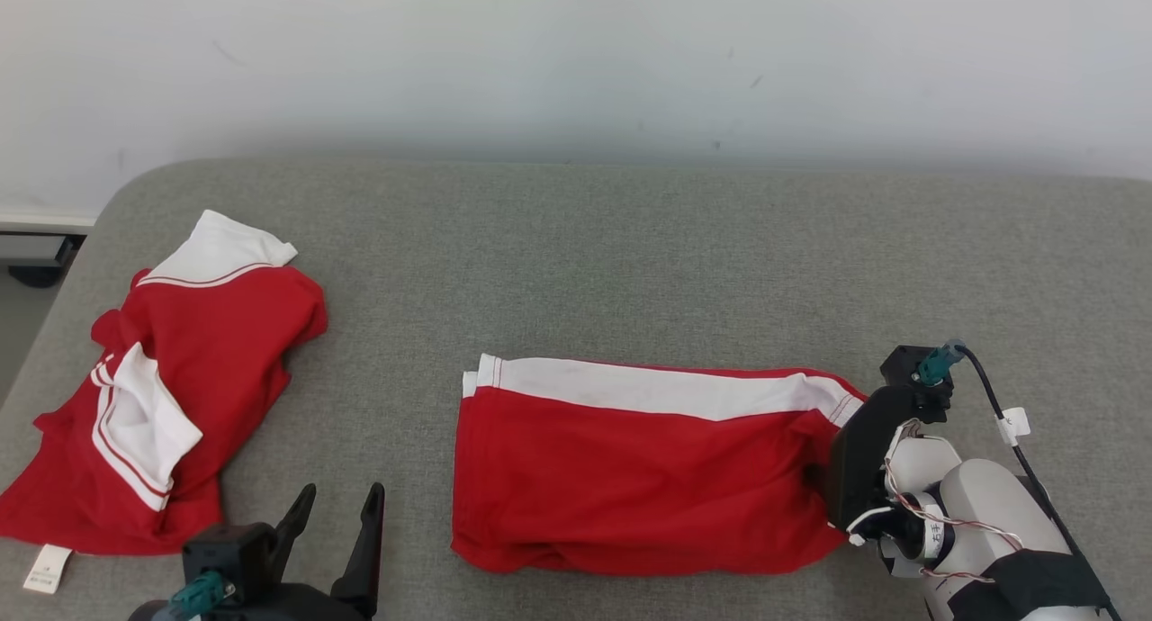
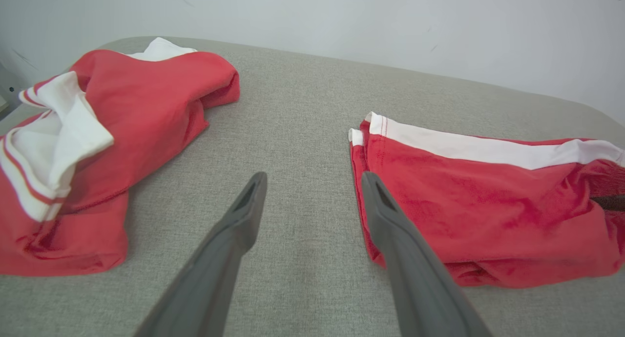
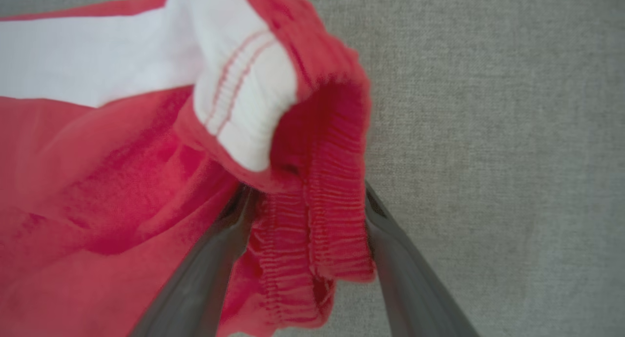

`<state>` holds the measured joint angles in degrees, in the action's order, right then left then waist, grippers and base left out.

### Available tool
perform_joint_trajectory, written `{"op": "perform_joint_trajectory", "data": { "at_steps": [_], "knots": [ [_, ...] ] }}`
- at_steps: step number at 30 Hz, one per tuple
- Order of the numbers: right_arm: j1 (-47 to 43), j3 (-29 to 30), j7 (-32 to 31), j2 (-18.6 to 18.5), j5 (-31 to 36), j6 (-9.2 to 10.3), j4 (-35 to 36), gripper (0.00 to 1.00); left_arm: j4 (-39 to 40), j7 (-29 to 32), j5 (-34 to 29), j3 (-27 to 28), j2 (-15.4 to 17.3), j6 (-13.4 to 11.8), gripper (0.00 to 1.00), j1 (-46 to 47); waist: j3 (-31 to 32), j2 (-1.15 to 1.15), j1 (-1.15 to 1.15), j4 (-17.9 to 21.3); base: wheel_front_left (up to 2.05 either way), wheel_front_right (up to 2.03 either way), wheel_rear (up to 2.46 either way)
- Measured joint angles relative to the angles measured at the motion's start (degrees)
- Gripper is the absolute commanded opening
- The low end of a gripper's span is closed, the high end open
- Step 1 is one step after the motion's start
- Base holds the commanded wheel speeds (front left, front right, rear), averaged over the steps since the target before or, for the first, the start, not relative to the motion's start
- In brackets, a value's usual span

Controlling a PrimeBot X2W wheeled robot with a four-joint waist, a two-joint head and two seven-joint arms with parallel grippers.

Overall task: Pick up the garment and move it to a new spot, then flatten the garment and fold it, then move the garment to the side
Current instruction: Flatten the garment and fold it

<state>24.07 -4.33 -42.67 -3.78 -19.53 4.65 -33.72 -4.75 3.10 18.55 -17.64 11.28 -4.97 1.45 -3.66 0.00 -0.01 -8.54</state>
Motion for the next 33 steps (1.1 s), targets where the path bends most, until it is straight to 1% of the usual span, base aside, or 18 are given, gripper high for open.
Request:
{"op": "perform_joint_trajectory", "data": {
  "at_steps": [2,4,5,6,7,8,9,15,20,24,31,33],
  "knots": [
    [0.27,0.43,-0.89,0.0,-0.09,0.41,-0.25,1.0,0.03,0.16,-0.27,-0.07,0.02,0.02,1.0,0.0,-0.14,0.0,0.0,-0.42,0.0,0.0,0.0],
    [0.93,0.62,-1.72,-0.02,-0.09,0.68,-0.83,0.76,0.07,0.18,-0.31,-0.03,0.05,0.02,1.0,-0.01,-0.39,0.0,0.0,-0.8,0.0,0.0,0.0],
    [1.36,0.6,-2.18,-0.02,-0.09,0.75,-0.99,0.49,0.1,0.2,-0.31,0.0,0.07,0.02,1.0,-0.01,-0.53,0.0,0.0,-0.97,0.0,0.0,0.0],
    [1.77,0.62,-2.58,0.02,-0.1,0.9,-1.15,0.38,0.12,0.21,-0.31,0.05,0.08,0.01,1.0,-0.01,-0.68,0.0,0.0,-1.12,0.0,0.0,0.0],
    [2.14,0.62,-2.88,0.02,-0.11,0.91,-1.31,0.33,0.13,0.21,-0.31,0.08,0.1,0.01,1.0,-0.01,-0.83,0.0,0.0,-1.26,0.0,0.0,0.0],
    [2.4,0.62,-3.31,0.02,-0.11,0.93,-1.35,0.24,0.14,0.22,-0.31,0.07,0.1,0.01,1.0,-0.01,-0.98,0.0,0.0,-1.39,0.0,0.0,0.0],
    [2.5,0.63,-3.34,0.07,-0.12,0.96,-1.4,0.0,0.14,0.22,-0.31,0.04,0.08,0.02,1.0,0.0,-1.1,0.0,0.0,-1.53,0.0,0.0,0.0],
    [3.71,0.66,-5.35,-0.04,-0.11,1.4,-1.98,0.0,0.14,0.22,-0.3,0.34,0.09,-0.03,1.0,0.01,-1.55,0.0,0.0,-1.85,0.0,0.0,0.0],
    [4.15,0.66,-6.51,-0.55,-0.11,1.38,-1.76,0.0,0.11,0.2,-0.29,0.83,0.1,-0.05,1.0,0.0,-1.5,0.0,0.01,-1.51,0.0,0.0,0.0],
    [4.47,1.27,-7.87,-3.09,-0.08,1.4,-1.38,0.0,0.05,0.13,-0.27,1.24,0.1,-0.08,1.0,-0.02,-1.2,0.0,0.01,-0.87,0.0,0.0,0.0],
    [4.21,4.0,-9.32,-7.91,0.49,1.48,0.56,0.0,0.03,0.05,-0.2,1.2,0.02,-0.12,1.0,-0.04,-0.58,0.0,0.0,0.08,0.0,0.0,0.0],
    [4.21,4.53,-9.7,-9.24,0.8,1.77,0.87,0.0,0.02,0.05,-0.2,1.18,0.0,-0.12,1.0,-0.04,-0.48,0.0,0.01,0.24,0.0,0.0,0.0]
  ]
}}
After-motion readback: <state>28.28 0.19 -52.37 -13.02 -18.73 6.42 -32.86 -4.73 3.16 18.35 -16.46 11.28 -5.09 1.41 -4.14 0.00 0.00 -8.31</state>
